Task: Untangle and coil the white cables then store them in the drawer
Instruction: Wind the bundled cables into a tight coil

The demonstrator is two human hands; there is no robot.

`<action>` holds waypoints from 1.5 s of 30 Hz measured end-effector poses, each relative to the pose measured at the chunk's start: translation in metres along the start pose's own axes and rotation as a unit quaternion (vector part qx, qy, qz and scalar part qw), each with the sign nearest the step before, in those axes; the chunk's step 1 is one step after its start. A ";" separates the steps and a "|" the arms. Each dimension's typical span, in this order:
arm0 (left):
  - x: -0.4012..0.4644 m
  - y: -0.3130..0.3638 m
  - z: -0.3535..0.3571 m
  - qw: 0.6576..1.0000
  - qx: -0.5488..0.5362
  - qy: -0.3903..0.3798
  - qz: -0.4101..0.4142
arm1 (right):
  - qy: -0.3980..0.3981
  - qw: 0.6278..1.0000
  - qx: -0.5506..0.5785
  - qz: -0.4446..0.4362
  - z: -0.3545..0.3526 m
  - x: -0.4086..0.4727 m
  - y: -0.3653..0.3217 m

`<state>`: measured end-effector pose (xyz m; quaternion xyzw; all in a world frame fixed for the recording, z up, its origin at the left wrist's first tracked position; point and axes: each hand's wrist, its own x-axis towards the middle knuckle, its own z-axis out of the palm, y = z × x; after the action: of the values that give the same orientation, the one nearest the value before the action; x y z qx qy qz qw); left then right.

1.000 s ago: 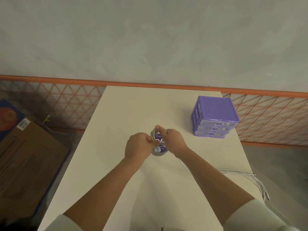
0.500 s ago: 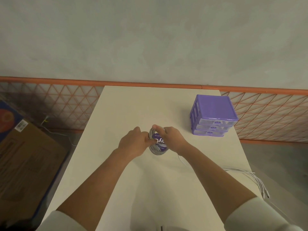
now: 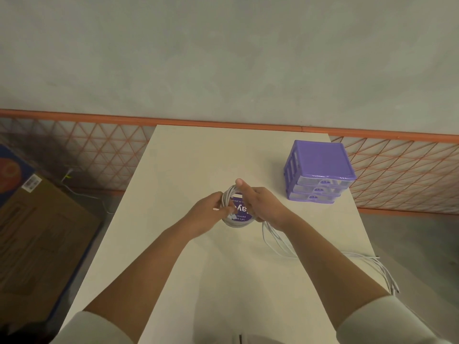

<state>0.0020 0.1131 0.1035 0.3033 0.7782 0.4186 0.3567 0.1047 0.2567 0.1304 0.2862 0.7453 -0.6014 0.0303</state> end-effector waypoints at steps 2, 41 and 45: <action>-0.005 0.007 -0.001 0.989 -0.135 -0.051 -0.013 | 0.011 1.000 0.004 -0.005 -0.003 0.001 0.000; -0.021 0.018 -0.005 0.990 -0.119 -0.056 -0.049 | 0.072 0.996 -0.014 -0.040 0.008 0.012 0.007; -0.020 0.019 0.000 0.995 -0.080 -0.041 -0.048 | 0.083 0.996 -0.020 -0.029 0.008 0.013 0.008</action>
<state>0.0161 0.1060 0.1259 0.2532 0.7405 0.4491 0.4310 0.0953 0.2558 0.1161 0.3131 0.7649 -0.5613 -0.0430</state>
